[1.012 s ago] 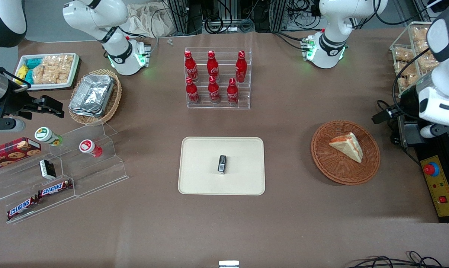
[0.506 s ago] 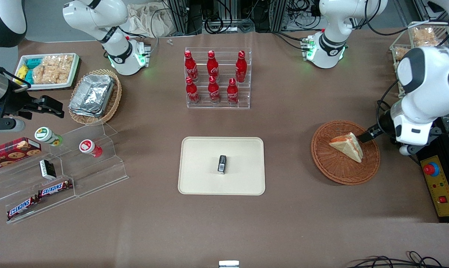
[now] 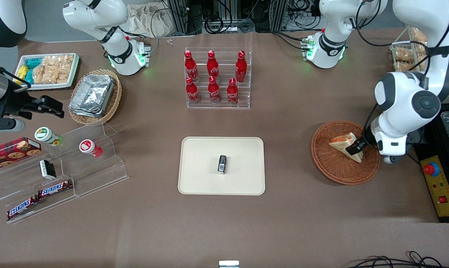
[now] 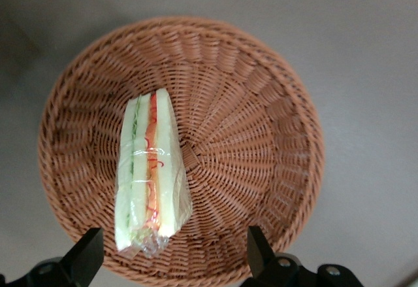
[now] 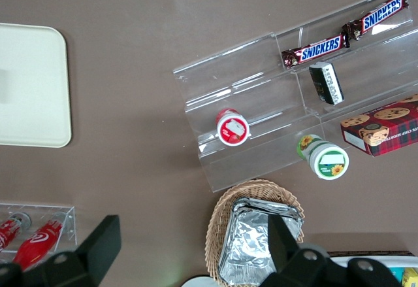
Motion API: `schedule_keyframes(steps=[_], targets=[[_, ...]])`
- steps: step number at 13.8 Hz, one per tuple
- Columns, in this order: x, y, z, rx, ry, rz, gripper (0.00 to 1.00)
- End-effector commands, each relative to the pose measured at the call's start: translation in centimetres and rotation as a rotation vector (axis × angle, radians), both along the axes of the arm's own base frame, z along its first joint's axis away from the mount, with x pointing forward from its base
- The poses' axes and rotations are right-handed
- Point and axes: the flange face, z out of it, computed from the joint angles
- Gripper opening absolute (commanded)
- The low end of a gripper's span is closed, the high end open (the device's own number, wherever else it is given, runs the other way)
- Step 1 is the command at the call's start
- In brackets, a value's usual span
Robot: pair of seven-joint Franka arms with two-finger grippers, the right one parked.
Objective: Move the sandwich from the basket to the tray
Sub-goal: 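Lower the open left gripper onto the sandwich in the basket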
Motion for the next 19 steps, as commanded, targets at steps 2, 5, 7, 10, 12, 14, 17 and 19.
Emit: schedule_keyframes(steps=[2,5,7,10,12,14,17,19], targets=[[-0.5,-0.8,-2.7,0.01,0.017,0.067,0.99],[-0.9,-0.8,-3.7,0.015,0.04,0.085,0.99],[-1.2,-0.8,-4.4,0.018,0.055,0.099,0.99],[-1.3,-0.8,-4.5,0.021,0.058,0.13,0.99],[-1.3,-0.7,-3.9,0.02,0.055,0.138,0.99],[-1.0,-0.5,-2.7,0.017,0.037,0.158,0.99],[-1.2,-0.5,-0.9,0.017,0.048,0.159,0.99],[-1.5,-0.6,-1.5,0.02,0.063,0.156,0.99]])
